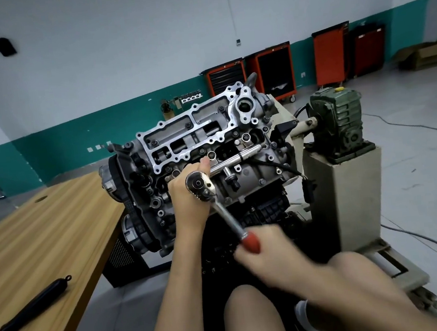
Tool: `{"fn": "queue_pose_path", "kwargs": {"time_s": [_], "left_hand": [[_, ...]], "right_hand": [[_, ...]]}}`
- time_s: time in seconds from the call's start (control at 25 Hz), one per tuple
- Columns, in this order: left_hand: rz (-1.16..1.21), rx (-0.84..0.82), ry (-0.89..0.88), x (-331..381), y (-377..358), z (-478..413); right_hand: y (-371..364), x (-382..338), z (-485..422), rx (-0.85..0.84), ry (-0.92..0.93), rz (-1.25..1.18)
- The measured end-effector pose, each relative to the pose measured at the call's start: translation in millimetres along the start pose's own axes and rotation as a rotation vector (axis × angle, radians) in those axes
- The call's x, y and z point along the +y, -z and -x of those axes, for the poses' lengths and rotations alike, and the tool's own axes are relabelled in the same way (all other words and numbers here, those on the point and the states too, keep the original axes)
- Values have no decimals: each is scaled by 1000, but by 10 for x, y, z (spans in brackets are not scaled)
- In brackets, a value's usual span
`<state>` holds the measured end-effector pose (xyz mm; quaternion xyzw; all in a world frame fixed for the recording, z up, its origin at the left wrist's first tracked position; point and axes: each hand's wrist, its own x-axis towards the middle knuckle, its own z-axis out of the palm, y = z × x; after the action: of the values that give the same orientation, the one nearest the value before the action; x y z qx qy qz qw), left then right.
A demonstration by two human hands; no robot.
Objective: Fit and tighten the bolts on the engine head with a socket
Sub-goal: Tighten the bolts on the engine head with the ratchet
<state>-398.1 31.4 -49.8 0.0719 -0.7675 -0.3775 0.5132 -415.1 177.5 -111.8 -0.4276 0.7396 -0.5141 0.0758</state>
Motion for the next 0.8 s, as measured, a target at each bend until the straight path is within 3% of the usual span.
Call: {"fn": "queue_pose_path", "kwargs": {"time_s": [0.12,0.24,0.32,0.48,0.56,0.64,0.72,0.8], "left_hand": [[-31,-67,-5,7,14,-29],[19,-29,19,7,31,-18],[81,26,52,3,20,31],[71,52,50,31,1,47],[37,2,18,4,25,30],[43,-2,56,9,46,22],[10,-48,5,9,50,0],[-23,-110,-50,14,44,-26]], "right_hand": [[1027,-169,-425,-178,151,570],[1250,-296,-598,-77,239,814],[846,-138,-370,43,184,633],[-421,-4,135,141,-19,-125],[-606,-37,146,114,-51,-204],[-202,12,41,26,9,-58],[513,-11,-202,-161,119,298],[1144,-184,-509,-233,215,648]]}}
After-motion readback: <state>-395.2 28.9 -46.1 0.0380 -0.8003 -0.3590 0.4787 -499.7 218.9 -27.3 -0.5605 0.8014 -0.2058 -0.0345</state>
